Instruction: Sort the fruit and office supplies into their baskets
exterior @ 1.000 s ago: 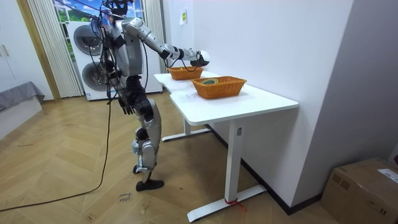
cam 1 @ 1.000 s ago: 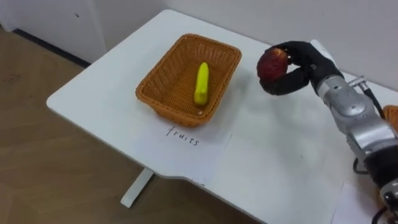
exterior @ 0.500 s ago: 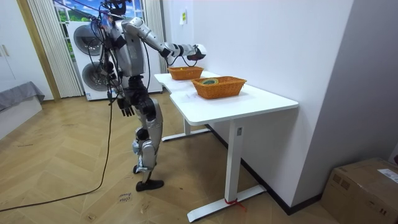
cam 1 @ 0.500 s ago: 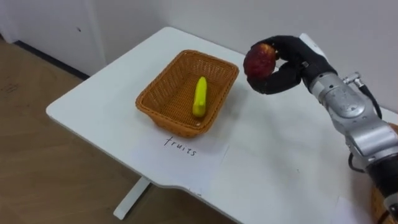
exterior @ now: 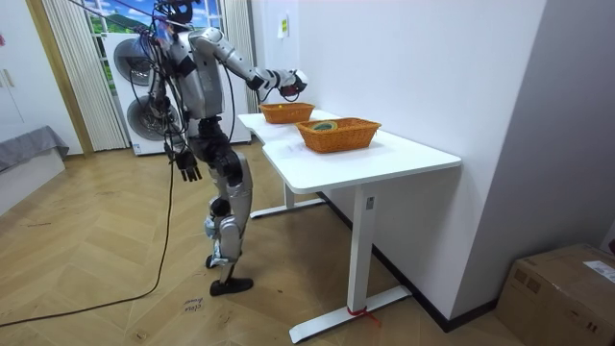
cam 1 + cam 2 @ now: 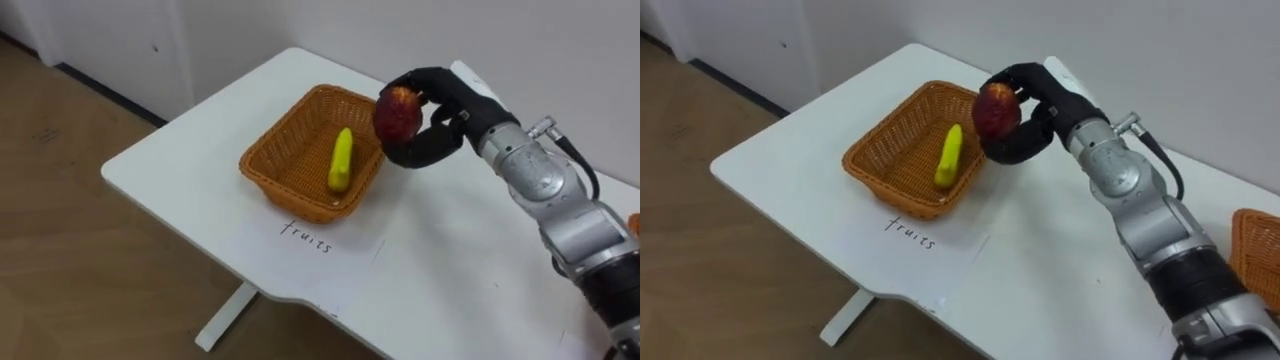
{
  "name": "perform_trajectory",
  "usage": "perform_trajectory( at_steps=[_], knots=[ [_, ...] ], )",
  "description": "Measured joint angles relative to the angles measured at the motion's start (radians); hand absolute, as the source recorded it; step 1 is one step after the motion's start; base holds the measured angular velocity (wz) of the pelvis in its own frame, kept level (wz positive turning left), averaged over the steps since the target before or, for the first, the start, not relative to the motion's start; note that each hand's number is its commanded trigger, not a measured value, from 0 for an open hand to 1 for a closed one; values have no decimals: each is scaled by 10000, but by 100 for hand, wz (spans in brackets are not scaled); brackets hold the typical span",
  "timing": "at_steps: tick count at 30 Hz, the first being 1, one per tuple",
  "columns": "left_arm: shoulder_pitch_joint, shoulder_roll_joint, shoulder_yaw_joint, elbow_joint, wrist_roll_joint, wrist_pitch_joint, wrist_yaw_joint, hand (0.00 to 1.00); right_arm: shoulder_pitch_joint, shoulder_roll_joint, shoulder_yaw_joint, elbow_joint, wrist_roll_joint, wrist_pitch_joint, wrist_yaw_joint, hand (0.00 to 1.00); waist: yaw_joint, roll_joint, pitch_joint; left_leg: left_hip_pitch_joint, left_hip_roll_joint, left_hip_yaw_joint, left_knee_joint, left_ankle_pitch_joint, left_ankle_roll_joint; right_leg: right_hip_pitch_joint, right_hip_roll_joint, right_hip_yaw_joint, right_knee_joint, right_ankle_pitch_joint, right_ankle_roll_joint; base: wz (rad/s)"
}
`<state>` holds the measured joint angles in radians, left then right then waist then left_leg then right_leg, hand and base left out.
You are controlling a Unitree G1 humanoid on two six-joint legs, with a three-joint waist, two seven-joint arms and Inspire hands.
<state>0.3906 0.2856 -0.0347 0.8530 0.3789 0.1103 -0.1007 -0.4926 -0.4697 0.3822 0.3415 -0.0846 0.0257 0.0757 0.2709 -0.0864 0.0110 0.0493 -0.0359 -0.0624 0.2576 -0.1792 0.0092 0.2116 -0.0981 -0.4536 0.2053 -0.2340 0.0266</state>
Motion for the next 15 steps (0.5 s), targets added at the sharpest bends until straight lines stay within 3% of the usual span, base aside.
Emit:
perform_trajectory(
  at_steps=[4,10,15],
  knots=[
    [344,-12,9,-237,98,138,-201,0,285,67,10,-154,-244,0,48,100,164,-50,-64,160,-112,-239,-6,1,6,223,-59,-178,-14,-55,83,17],
    [829,-36,13,-599,930,419,-395,0,617,188,5,-509,-339,204,158,100,634,-18,-60,231,-157,-366,-20,-10,23,341,-71,-223,-31,-85,121,6],
    [1115,-39,10,-700,935,593,-402,0,921,245,-1,-834,-424,327,385,100,620,62,-93,339,-336,-661,-7,-9,53,542,-217,-525,-22,-204,224,17]
  ],
)
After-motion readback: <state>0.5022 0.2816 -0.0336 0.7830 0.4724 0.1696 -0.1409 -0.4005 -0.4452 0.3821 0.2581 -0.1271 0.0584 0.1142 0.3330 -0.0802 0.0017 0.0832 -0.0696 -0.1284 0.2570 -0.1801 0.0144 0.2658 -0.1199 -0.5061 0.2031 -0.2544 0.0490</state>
